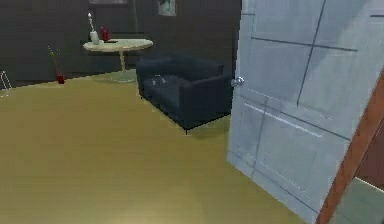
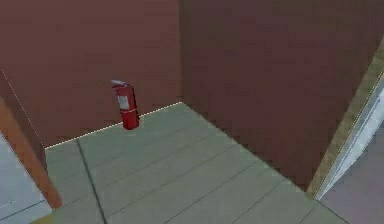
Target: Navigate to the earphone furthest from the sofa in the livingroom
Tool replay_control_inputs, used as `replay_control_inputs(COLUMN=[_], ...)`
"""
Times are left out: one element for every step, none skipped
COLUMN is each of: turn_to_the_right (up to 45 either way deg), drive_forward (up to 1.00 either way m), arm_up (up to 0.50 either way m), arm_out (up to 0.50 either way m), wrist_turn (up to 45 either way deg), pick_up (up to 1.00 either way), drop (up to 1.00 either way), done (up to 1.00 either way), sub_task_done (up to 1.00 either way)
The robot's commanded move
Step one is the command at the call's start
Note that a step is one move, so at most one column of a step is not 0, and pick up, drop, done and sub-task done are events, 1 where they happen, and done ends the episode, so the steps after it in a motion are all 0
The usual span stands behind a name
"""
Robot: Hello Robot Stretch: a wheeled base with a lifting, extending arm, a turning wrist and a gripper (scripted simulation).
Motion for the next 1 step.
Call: replay_control_inputs(turn_to_the_right=[-15.0], drive_forward=[0.00], arm_up=[0.00], arm_out=[0.00], wrist_turn=[0.0], pick_up=[0.00], drop=[0.00], done=[0.00], sub_task_done=[0.00])
